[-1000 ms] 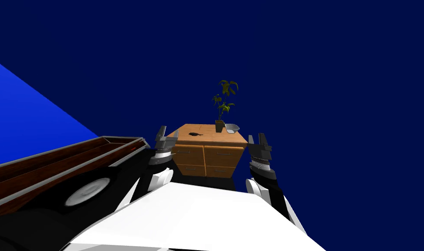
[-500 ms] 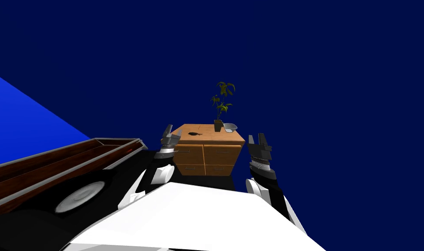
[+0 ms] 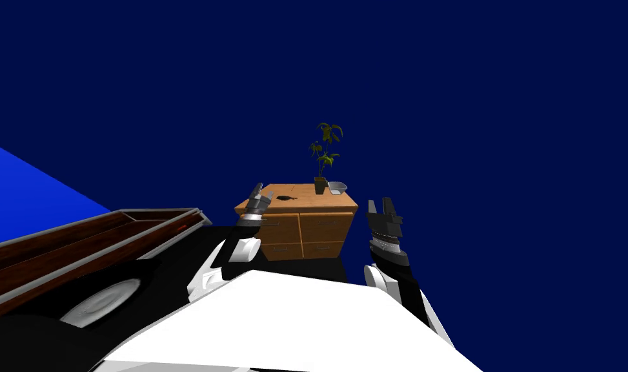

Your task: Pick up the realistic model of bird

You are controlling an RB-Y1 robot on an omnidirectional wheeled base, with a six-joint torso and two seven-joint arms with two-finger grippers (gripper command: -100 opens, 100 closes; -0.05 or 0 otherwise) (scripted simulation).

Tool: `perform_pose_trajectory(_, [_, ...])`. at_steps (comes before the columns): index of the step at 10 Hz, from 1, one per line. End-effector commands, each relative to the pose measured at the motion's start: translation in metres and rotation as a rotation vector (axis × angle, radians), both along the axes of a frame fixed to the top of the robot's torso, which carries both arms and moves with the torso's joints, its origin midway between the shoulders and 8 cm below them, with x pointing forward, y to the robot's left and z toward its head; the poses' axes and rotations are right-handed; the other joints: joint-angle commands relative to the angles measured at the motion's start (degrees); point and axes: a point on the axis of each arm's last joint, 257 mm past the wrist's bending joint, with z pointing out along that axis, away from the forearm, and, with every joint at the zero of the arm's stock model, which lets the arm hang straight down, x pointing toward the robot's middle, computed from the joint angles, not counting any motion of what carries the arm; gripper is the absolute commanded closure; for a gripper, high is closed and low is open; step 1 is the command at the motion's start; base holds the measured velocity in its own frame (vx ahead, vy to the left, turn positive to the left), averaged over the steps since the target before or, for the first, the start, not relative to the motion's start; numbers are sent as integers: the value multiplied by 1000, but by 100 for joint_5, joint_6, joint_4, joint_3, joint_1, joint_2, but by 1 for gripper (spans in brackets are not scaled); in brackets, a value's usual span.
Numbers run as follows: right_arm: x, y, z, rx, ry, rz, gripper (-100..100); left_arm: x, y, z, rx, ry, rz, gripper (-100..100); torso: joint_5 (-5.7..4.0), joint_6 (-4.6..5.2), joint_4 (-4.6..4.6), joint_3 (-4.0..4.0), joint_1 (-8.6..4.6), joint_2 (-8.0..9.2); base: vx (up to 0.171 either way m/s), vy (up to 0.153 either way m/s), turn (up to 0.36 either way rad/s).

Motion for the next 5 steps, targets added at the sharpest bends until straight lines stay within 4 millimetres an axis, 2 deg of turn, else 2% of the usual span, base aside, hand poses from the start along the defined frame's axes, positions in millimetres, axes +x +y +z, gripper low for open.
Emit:
perform_pose_trajectory(1, [0,0,0,0,0,0,0,12,4,-8,0,44,6,-100,0,0,0,0,0,0,-31,9,-51])
perform_pose_trajectory(2, [0,0,0,0,0,0,0,25,6,-9,10,63,7,-100,1,-4,0,0,1,-1,-35,3,-88])
perform_pose_trajectory(4, [0,0,0,0,0,0,0,30,8,-17,5,99,14,-100,0,-4,0,0,0,-1,-24,3,-23])
perform_pose_trajectory(5, [0,0,0,0,0,0,0,44,11,-18,13,120,17,-100,0,-4,-1,-2,-1,-5,-23,-1,-100])
